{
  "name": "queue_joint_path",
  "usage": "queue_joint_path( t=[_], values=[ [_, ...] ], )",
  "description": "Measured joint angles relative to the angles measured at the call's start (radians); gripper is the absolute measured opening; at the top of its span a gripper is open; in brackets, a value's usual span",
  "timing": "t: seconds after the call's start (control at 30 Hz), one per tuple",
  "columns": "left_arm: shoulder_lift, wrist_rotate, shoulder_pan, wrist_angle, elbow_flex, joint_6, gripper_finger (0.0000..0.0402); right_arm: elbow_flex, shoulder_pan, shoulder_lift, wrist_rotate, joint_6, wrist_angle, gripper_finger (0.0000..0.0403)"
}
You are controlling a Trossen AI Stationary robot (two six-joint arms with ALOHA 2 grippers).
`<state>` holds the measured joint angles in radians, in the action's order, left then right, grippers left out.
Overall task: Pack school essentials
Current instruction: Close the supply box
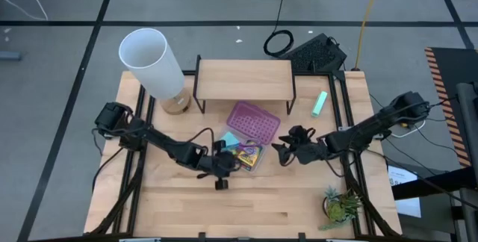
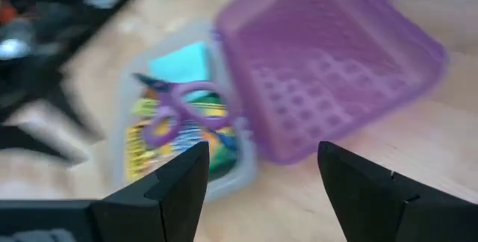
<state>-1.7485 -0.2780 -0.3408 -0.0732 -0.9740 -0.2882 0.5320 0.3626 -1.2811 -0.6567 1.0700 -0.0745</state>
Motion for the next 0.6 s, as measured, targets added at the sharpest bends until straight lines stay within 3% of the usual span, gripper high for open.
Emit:
queue_joint_path(
  t=[0.2, 0.33, 0.43, 0.6],
  values=[
    [0.000, -0.007, -0.029, -0.016, -0.076, 0.046, 0.0120, 0.000, -0.096, -0.073, -0.022, 0.093, 0.066, 0.0246],
    [0.017, -0.018, -0.038, -0.139, -0.140, 0.117, 0.0120, 0.000, -0.166, -0.142, -0.026, 0.144, 0.064, 0.0246],
    [0.039, -0.078, -0.037, -0.320, -0.180, 0.125, 0.0120, -0.001, -0.208, -0.186, -0.057, 0.190, 0.052, 0.0246],
    [0.088, -0.211, -0.037, -0.658, -0.217, 0.034, 0.0120, 0.000, -0.265, -0.239, 0.016, 0.168, -0.019, 0.0246]
  ],
)
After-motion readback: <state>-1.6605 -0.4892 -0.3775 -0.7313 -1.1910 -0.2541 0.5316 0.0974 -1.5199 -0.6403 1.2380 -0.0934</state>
